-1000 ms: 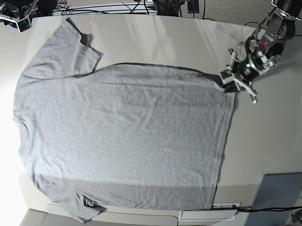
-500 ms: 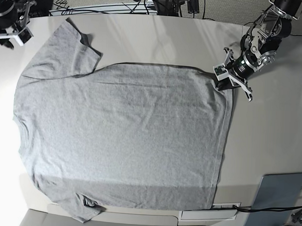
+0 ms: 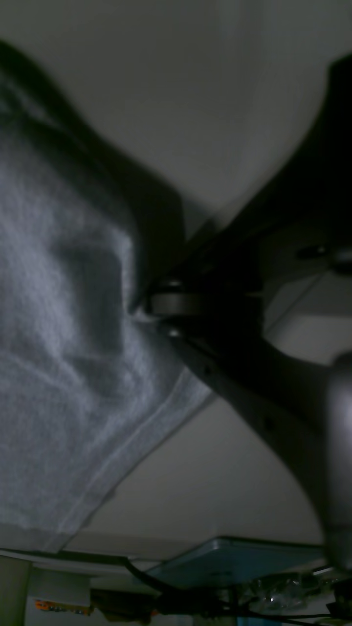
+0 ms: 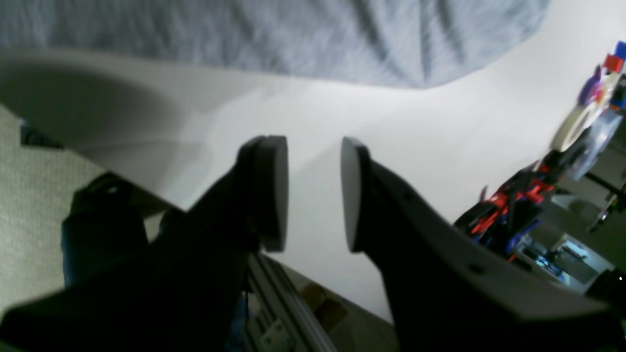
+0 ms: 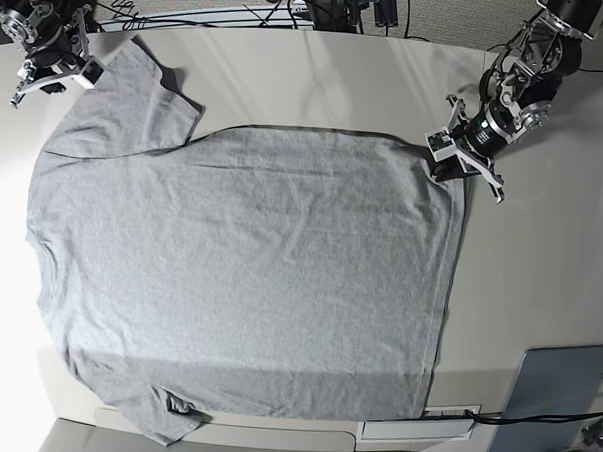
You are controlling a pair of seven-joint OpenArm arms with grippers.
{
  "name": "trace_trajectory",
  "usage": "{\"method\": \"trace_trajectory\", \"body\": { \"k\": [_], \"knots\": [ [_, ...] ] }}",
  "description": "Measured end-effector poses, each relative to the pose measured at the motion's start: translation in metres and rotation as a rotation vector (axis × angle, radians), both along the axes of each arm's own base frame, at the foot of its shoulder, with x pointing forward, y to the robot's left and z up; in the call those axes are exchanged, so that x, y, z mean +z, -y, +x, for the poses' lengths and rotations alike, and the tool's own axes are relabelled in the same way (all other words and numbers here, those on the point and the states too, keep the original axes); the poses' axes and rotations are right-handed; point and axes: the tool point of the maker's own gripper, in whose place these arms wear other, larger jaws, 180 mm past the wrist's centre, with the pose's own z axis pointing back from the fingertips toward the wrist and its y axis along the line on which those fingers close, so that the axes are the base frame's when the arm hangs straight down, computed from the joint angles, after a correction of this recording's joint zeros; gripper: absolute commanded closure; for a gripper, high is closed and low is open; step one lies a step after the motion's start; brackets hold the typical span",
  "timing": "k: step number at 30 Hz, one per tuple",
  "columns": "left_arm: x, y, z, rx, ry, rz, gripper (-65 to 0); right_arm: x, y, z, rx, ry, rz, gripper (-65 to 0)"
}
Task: Fold the T-shirt properly
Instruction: 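Grasp the shoulder corners of the grey shirt with both grippers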
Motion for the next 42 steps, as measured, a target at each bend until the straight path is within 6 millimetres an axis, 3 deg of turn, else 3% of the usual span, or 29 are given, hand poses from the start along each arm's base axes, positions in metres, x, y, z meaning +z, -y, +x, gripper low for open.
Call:
{"method": "trace_trajectory", "body": {
  "k": [6,16,17,20,22,30,33,37,42],
  "knots": [
    [0.0,0.001,0.0,0.005,0.003,-0.002,0.0,-0.007,-0.02,0.007,0.082,-0.011,0.033,-19.0],
    [0.0,0.001,0.001,0.006,0.002,-0.001,0.0,-0.02,-0.03,0.021,0.139,-0.011,0.005,-19.1],
    [0.0,0.001,0.0,0.006,0.002,-0.001,0.0,-0.02,-0.029,0.02,0.125,-0.015,0.004,-20.7],
    [-0.001,0.0,0.0,0.01,0.0,0.003,0.0,-0.023,-0.03,0.016,0.094,-0.031,0.034,-35.0],
    [-0.001,0.0,0.001,0.011,0.0,0.002,0.0,-0.023,-0.031,0.015,0.093,-0.034,0.041,-41.1],
    [-0.001,0.0,0.001,0.011,-0.001,0.002,0.0,-0.022,-0.032,0.018,0.095,-0.023,0.044,-42.0],
    [-0.001,0.0,0.001,0.011,0.0,0.002,0.0,-0.02,-0.025,0.021,0.125,-0.014,-0.013,-42.0],
    [-0.001,0.0,0.0,0.013,-0.001,0.001,0.0,-0.033,-0.012,0.021,0.138,-0.058,-0.014,-42.0],
    [-0.001,0.0,0.001,0.014,-0.001,0.003,0.0,-0.034,0.007,0.033,0.109,-0.049,-0.046,-42.0]
  ]
}}
